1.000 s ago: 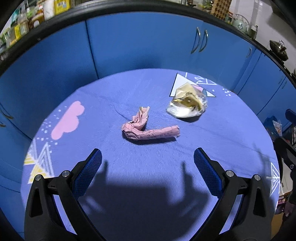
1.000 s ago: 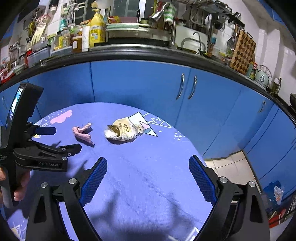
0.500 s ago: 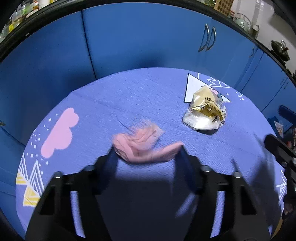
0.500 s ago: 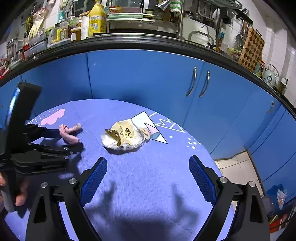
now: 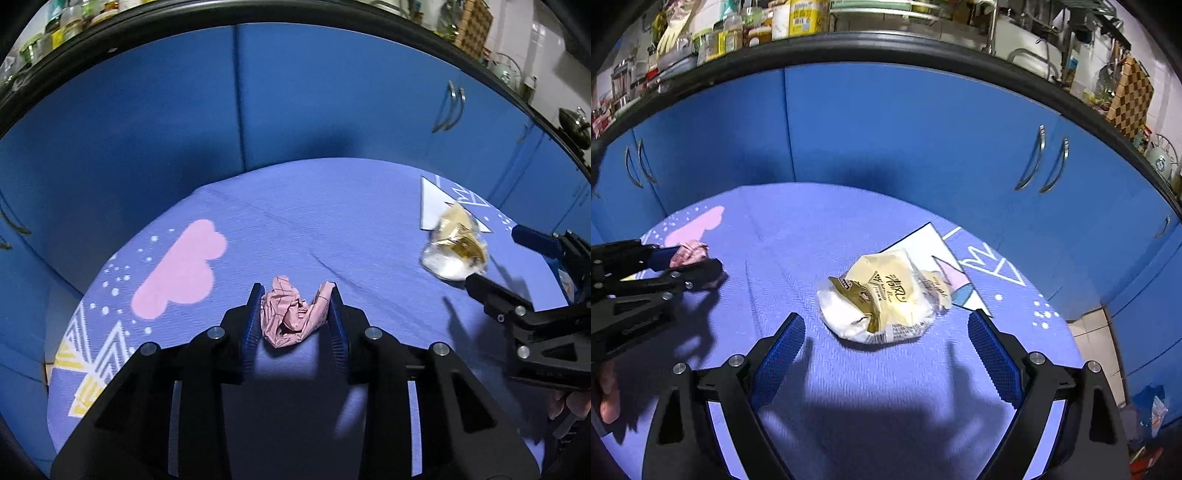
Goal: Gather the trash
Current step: 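Grasp the pink cloth with the left tool while the right tool grasps the yellow snack bag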
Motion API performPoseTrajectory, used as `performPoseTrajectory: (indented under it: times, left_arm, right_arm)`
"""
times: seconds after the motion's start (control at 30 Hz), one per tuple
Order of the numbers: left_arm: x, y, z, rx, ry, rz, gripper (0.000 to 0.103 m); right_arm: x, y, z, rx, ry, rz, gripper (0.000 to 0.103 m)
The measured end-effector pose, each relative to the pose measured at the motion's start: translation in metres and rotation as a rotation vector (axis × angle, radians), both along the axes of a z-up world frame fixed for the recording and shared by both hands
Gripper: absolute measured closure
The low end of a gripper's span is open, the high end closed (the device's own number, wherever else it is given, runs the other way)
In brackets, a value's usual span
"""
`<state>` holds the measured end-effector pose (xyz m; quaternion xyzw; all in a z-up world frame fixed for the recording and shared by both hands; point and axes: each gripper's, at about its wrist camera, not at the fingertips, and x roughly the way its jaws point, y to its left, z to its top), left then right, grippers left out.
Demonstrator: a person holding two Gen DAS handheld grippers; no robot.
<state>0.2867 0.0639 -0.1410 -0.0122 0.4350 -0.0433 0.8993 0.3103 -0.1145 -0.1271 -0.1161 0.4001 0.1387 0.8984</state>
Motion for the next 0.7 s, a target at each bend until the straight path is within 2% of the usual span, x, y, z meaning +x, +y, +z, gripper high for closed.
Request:
performPoseTrajectory:
  times: [0.03, 0.17, 0.3, 0.47, 0.7]
  left_arm:
    - [0.003, 0.002, 0.001, 0.000, -0.008, 0.012, 0.068]
    - [0.007, 0.008, 0.001, -0.018, -0.011, 0.026, 0.068]
    - [0.009, 0.005, -0.001, -0.014, -0.006, 0.022, 0.068]
    - [0.012, 0.001, 0.002, -0.017, -0.011, 0.002, 0.068]
    - [0.003, -0.009, 0.007, -0.013, -0.015, -0.027, 0.068]
  right_arm:
    - [0.002, 0.001, -0.002, -0.004, 0.004, -0.001, 0.019]
    - [0.012, 0.005, -0.014, 0.014, 0.059, 0.007, 0.046]
    - [0.010, 0.010, -0.013, 0.027, 0.061, 0.027, 0.067]
    - [-0.002, 0.008, -0.011, 0.030, 0.089, 0.040, 0.076]
    - [-0.036, 0.000, -0.004, 0.024, 0.105, 0.041, 0.077]
